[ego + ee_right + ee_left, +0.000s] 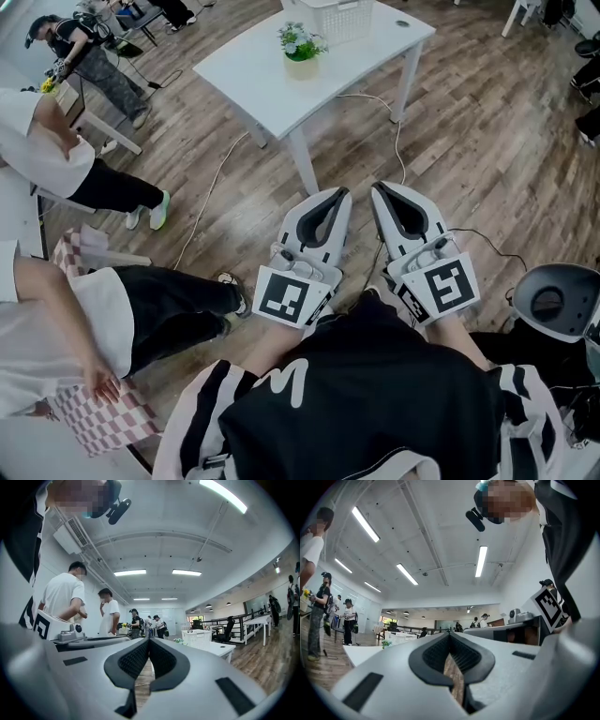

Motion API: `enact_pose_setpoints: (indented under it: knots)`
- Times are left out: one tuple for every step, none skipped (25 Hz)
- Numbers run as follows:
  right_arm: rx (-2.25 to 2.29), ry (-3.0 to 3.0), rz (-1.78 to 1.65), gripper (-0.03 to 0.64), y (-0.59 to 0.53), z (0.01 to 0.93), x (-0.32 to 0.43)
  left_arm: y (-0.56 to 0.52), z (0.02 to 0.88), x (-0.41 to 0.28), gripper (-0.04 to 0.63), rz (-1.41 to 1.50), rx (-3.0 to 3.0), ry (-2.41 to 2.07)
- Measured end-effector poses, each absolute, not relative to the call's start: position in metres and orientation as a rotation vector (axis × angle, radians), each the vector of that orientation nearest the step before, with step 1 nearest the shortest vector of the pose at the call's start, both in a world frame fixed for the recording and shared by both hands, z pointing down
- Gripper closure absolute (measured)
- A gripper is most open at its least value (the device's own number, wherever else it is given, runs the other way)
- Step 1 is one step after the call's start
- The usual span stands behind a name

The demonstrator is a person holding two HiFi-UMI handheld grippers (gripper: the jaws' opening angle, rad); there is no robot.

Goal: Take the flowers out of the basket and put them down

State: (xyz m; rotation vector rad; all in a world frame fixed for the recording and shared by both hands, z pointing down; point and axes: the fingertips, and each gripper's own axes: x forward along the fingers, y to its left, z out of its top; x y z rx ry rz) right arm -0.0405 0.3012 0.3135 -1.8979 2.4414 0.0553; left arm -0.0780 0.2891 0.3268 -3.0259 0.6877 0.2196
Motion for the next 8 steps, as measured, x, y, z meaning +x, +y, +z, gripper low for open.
enact_pose_setpoints:
  knots:
    - [-1.895,2.442,0.059,0.6,0.3004,0.3123,-0.0404,0.2882,0.3258,-0.0771,0.592,0.22,-3.024,0.687]
    - [-1.893,2.444,0.064,0.6,0.2997,0.3112,-0.0398,0.2873,0.3249,-0.076,0.592,0.22,-3.022,0.689]
    - [-1.893,2.445,0.067,0.6,0.2988,0.3104,-0.0389,0.2862,0.3241,-0.0748,0.592,0.22,-3.02,0.69]
    - [-1.892,2.446,0.069,0.6,0.2978,0.3097,-0.0379,0.285,0.3238,-0.0736,0.592,0.219,-3.02,0.692]
    - [-1.891,2.448,0.068,0.6,0.2965,0.3093,-0.037,0.2837,0.3239,-0.0724,0.592,0.218,-3.021,0.694]
    - [-1.889,2.449,0.068,0.6,0.2952,0.3089,-0.0362,0.2825,0.324,-0.0713,0.592,0.217,-3.022,0.696]
    - [-1.887,2.451,0.067,0.6,0.2938,0.3085,-0.0354,0.2813,0.324,-0.0701,0.592,0.217,-3.023,0.699]
    - [-1.885,2.453,0.067,0.6,0.2924,0.3082,-0.0348,0.2801,0.3241,-0.069,0.592,0.217,-3.024,0.701]
